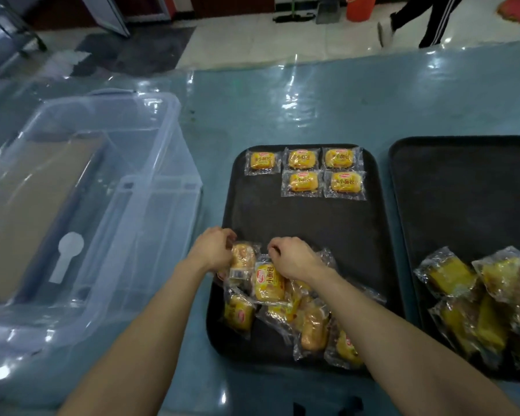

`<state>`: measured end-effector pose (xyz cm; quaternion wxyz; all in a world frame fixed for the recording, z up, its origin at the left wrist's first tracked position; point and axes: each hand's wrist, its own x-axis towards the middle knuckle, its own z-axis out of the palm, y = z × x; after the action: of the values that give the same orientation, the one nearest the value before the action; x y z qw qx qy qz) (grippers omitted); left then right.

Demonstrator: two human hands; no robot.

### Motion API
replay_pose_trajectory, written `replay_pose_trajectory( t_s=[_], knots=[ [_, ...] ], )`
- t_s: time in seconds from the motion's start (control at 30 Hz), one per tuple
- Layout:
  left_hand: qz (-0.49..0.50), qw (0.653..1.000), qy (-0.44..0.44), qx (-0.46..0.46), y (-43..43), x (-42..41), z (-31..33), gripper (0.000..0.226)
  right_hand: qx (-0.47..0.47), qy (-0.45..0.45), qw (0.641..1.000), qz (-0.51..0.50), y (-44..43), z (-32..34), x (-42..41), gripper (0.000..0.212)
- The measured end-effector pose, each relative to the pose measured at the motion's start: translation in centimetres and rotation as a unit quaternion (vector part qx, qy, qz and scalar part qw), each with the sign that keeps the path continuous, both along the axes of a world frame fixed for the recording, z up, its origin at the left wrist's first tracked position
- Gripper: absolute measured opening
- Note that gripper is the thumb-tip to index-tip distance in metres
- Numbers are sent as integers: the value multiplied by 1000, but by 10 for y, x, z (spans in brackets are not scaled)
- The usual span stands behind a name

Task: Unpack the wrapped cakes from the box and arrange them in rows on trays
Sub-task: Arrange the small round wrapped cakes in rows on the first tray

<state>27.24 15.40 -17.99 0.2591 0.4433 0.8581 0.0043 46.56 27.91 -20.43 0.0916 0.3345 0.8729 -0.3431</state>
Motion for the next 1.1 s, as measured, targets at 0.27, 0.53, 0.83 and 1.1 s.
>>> replay_pose_trajectory(
  t_s=[0.27,0.53,0.83,1.1],
  knots=[
    [-112,991,-44,63,7,-9,1,65,-2,-49,999,-14,-8,0,-4,41],
    [-72,978,-70,182,18,-27,-5,6,-129,81,977,-147,-10,1,-22,57],
    [138,967,-53,207,48,-25,-18,35,-197,87,958,-187,1,14,-31,78],
    [206,930,-199,231,40,-21,-31,31,-109,95,940,-310,23,-13,-42,47]
  ],
)
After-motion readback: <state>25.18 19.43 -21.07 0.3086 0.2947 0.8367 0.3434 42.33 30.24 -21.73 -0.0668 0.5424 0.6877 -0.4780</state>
